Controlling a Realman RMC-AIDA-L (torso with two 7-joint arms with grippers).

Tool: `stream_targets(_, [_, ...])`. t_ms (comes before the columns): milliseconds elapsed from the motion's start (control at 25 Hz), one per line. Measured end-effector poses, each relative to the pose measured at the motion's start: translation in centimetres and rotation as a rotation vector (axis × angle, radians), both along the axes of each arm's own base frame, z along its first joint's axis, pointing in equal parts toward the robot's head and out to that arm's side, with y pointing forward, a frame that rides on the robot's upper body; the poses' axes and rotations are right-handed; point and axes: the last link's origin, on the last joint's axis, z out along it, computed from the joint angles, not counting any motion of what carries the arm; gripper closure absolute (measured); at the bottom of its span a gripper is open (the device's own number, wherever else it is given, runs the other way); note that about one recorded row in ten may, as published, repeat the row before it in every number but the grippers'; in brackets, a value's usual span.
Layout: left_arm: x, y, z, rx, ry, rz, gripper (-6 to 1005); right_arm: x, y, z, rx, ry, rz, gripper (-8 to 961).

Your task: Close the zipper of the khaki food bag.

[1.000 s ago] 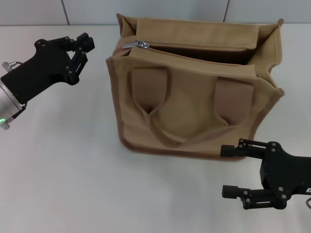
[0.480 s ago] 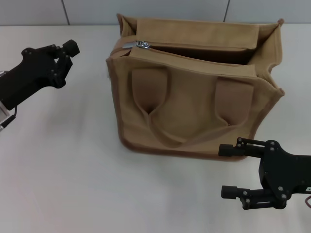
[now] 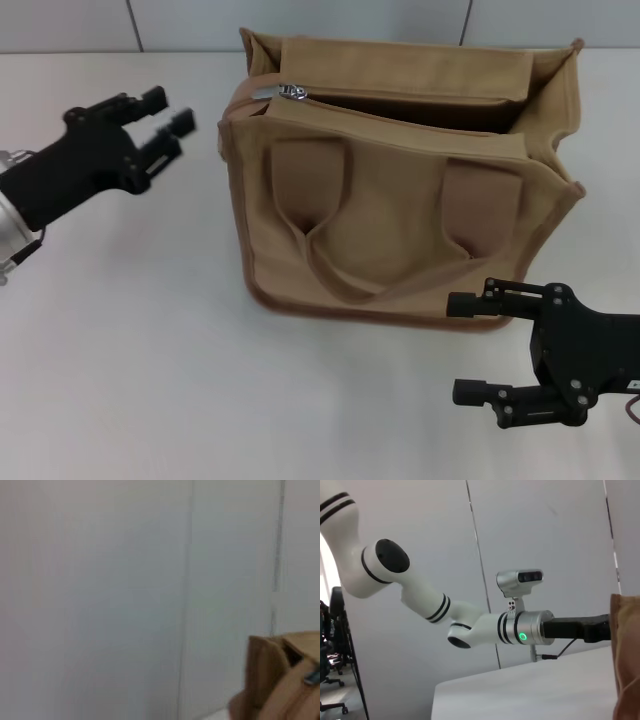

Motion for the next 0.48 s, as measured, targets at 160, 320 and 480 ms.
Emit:
stream_targets(160, [1.2,0.5,-0.9,-0.057,0.064,-0.067,533,0.1,0.1,0.0,0.01,-0.001,-0.01,148])
stream_targets(320, [2.2,1.6,-1.6,-0.077,0.119,-0.093,380,0.2,0.0,0.0,0.016,0.008,-0.024,148])
stream_targets(480, [2.4,2.7,-2.0,-0.069,0.161,-0.07,325,0.3,0.0,0.1,0.021,0.011,-0.029,148])
